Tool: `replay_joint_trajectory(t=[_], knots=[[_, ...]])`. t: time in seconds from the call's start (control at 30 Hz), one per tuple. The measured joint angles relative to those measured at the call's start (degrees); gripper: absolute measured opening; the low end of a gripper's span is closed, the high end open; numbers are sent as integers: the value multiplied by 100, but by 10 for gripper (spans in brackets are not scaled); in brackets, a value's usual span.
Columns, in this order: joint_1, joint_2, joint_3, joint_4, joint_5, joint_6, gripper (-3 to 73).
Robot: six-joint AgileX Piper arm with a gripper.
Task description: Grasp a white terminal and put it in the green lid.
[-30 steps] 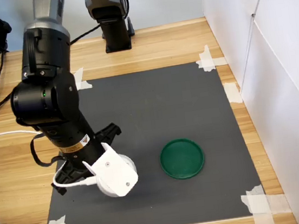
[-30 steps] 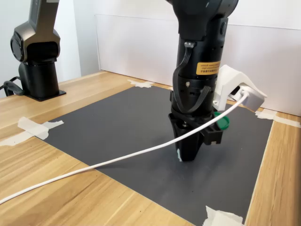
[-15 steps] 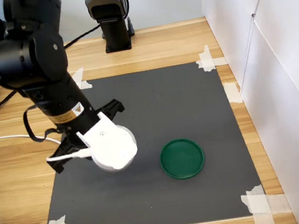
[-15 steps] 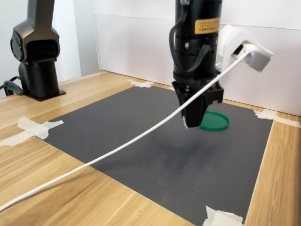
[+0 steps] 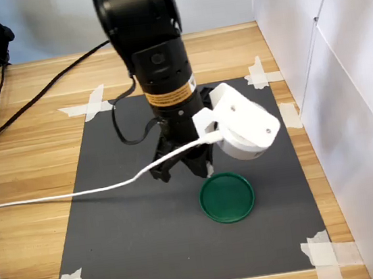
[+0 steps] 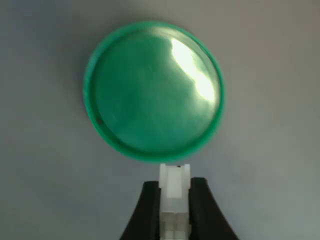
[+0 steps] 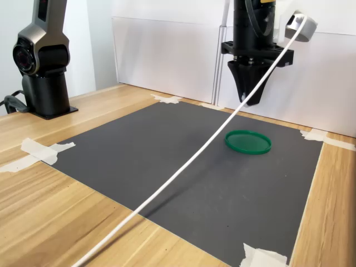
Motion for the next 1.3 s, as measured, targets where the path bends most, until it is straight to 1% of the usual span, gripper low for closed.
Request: replay_joint_trajectory(t=[0.1,0.27,0.5,0.6,0.73,0.83,0.9,0.97,1.03,1.1,1.13,1.2,1.3], knots=[[177,0,371,-144,-348,49,90],[234,5,990,-221,-931,147,90],[234,16,1176,-222,-1578,236,90],[234,58,1176,-222,-1700,236,90],[234,239,1177,-234,-1625,288,90],[239,290,1177,-279,-1624,355,108],[239,290,1177,-332,-1639,384,138],[239,307,1177,-403,-1670,388,190],[239,330,1177,-403,-1670,388,238],[239,334,1177,-403,-1709,389,313],[239,334,1177,-403,-1735,394,364],[239,290,1182,-403,-1815,426,430],[239,84,1196,-403,-1965,483,472]])
